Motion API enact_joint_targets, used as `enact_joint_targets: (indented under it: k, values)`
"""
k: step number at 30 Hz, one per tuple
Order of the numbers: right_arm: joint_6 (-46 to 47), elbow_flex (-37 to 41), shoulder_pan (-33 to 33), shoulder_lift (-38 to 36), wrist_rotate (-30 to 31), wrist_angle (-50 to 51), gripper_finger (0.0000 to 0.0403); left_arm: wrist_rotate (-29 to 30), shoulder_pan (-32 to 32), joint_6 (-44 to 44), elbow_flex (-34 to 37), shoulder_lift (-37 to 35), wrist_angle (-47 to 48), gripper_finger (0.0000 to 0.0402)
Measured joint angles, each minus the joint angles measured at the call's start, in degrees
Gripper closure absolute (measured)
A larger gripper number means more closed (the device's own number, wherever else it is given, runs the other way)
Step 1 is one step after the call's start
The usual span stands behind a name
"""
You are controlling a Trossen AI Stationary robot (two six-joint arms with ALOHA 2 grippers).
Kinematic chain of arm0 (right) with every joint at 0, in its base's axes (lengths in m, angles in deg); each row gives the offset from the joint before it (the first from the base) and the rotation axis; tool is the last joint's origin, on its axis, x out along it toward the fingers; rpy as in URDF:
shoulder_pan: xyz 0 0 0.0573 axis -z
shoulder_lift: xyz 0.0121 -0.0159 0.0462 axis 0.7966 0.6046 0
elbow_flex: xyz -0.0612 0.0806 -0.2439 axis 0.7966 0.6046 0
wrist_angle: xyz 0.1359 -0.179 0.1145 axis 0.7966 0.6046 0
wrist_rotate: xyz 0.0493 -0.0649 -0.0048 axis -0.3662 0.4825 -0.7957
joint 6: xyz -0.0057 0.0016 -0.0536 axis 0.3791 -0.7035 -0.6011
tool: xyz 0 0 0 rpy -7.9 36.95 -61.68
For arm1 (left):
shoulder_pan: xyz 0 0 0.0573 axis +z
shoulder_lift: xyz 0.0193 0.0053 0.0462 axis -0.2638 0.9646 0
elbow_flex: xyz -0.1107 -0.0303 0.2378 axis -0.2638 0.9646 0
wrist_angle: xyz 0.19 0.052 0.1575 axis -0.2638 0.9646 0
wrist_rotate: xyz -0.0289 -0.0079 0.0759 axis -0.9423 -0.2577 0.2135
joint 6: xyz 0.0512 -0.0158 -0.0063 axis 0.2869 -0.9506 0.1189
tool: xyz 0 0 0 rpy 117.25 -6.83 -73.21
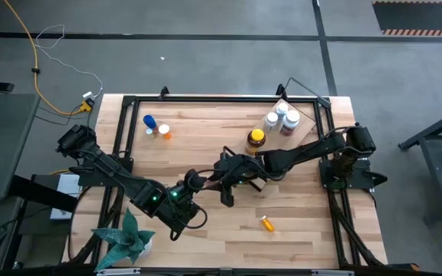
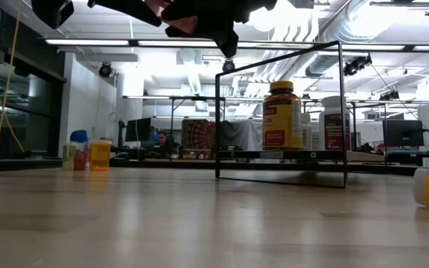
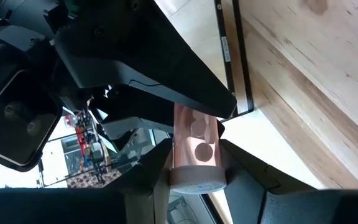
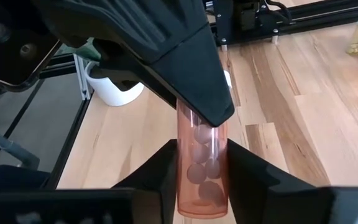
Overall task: Pick and place medicine bottles onto shelf by color
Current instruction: Put the red pill bottle on the shelf
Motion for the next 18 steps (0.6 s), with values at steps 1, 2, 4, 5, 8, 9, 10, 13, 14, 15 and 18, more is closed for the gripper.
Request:
enact_joint_targets:
  k: [1,2,4,5,8,9,10,13,14,15,18]
  values:
    - [0.0,0.0,0.0,0.0,-0.2,0.0,0.0305,-0.1,0.0,0.0,0.0,0.0,0.0,0.0293]
    - [0.0,0.0,0.0,0.0,-0.2,0.0,0.0310,-0.1,0.0,0.0,0.0,0.0,0.0,0.0293]
    - [0.0,0.0,0.0,0.0,-0.4,0.0,0.0318,-0.1,0.0,0.0,0.0,0.0,0.0,0.0292]
    - [0.0,0.0,0.0,0.0,-0.4,0.0,0.0321,-0.1,0.0,0.0,0.0,0.0,0.0,0.0291]
    - [0.0,0.0,0.0,0.0,-0.6,0.0,0.0324,-0.2,0.0,0.0,0.0,0.0,0.0,0.0287]
    - [0.0,0.0,0.0,0.0,-0.6,0.0,0.0324,-0.3,0.0,0.0,0.0,0.0,0.0,0.0286]
    - [0.0,0.0,0.0,0.0,-0.6,0.0,0.0324,-0.3,0.0,0.0,0.0,0.0,0.0,0.0284]
    - [0.0,0.0,0.0,0.0,-0.6,0.1,0.0323,-0.3,0.0,-0.1,0.0,0.0,0.0,0.0280]
    - [-0.2,0.0,0.0,0.0,-0.6,0.2,0.0323,-0.2,0.0,-0.3,0.0,0.0,-0.1,0.0279]
    - [-0.5,0.0,0.0,0.0,-0.7,0.3,0.0323,-0.1,0.0,-1.0,0.0,0.0,-0.3,0.0278]
    - [-1.3,0.0,0.0,-0.4,-0.6,1.0,0.0323,-0.5,0.3,-4.4,-0.3,0.0,-0.5,0.0270]
